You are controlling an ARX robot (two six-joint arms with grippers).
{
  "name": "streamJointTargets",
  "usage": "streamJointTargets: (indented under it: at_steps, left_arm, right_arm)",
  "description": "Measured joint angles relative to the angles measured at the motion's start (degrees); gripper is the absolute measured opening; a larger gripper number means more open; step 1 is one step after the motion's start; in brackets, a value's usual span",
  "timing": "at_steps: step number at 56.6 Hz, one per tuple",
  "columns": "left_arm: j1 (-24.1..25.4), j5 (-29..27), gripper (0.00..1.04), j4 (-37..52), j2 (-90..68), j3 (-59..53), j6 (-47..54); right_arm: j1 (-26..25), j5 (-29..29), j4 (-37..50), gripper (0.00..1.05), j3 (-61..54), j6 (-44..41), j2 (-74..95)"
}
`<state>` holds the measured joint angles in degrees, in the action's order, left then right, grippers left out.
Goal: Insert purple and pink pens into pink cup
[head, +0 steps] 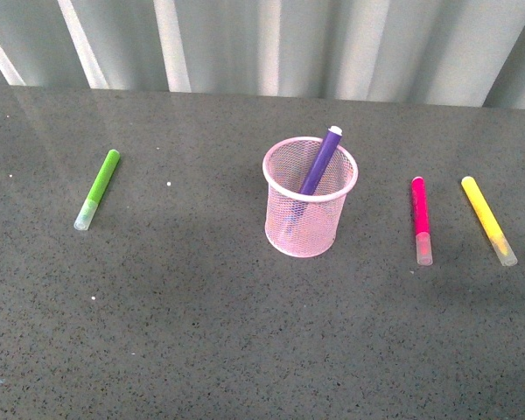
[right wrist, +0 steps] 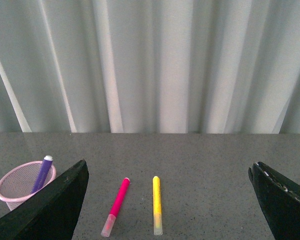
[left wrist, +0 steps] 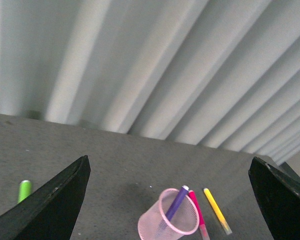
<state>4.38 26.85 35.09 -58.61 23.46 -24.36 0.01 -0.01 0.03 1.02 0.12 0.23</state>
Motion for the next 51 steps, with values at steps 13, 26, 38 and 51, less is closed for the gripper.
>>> streamJointTargets:
  at_steps: [13, 26, 38, 51]
  left_arm:
    - [11.3, 3.0, 0.95, -6.6, 10.8, -4.2, 1.3]
    - [9.0, -14.3, 0.57, -7.6, 19.6, -12.2, 19.7]
    - [4.7, -18.0, 0.21, -9.4, 25.4, -16.1, 23.1]
    - [-1.6, -25.8, 0.04, -13.1, 32.1, -19.2, 23.8]
  right_arm:
    - [0.0, 0.0, 0.0, 0.98, 0.0, 0.0, 0.0]
    - [0.0, 0.0, 0.0, 0.98, 0.0, 0.0, 0.0]
    - [0.0, 0.0, 0.0, 0.98, 0.0, 0.0, 0.0]
    - [0.0, 0.0, 0.0, 0.98, 0.0, 0.0, 0.0]
